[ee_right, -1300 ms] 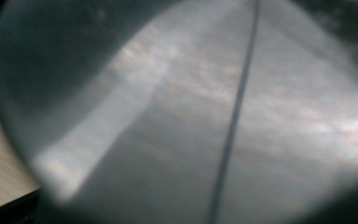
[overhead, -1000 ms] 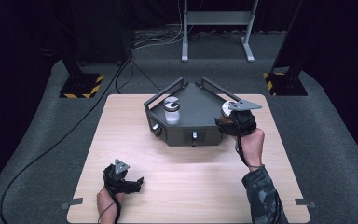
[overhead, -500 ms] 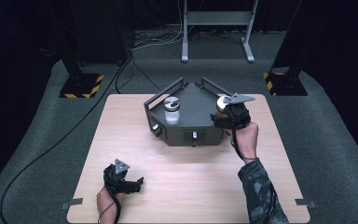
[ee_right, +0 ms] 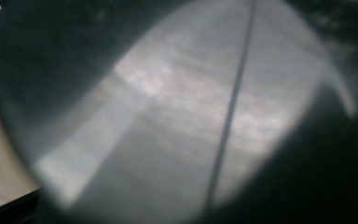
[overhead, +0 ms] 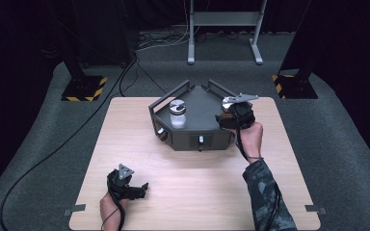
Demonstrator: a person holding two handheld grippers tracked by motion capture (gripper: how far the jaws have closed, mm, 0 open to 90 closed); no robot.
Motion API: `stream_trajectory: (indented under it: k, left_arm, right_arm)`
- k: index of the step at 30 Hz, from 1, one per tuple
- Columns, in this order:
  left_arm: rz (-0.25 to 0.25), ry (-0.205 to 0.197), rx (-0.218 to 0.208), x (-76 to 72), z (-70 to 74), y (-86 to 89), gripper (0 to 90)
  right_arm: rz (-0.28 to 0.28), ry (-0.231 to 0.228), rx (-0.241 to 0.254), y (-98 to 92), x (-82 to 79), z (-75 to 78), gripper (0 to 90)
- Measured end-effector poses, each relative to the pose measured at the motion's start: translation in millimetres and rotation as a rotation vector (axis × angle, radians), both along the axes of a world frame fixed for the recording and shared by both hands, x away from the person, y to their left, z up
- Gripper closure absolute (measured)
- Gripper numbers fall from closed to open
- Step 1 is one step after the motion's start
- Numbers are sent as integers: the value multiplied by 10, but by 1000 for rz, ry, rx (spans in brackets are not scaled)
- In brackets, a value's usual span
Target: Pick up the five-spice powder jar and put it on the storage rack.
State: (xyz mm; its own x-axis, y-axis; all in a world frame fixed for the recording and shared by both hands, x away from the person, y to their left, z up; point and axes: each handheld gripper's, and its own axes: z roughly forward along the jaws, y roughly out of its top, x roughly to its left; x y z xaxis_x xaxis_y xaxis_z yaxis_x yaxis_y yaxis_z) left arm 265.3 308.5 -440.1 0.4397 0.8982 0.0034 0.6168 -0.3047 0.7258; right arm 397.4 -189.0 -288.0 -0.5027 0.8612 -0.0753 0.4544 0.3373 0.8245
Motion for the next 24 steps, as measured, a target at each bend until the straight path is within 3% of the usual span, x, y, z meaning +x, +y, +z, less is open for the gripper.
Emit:
stream_trajectory:
  k: [14, 24]
  left_arm:
    - [-1, 0, 0, 0, 0, 1, 6]
    - [-1, 0, 0, 0, 0, 1, 7]
  right_arm:
    - [-2, 19, 1, 84, 170, -24, 303]
    - [-12, 58, 17, 90, 286, -76, 302]
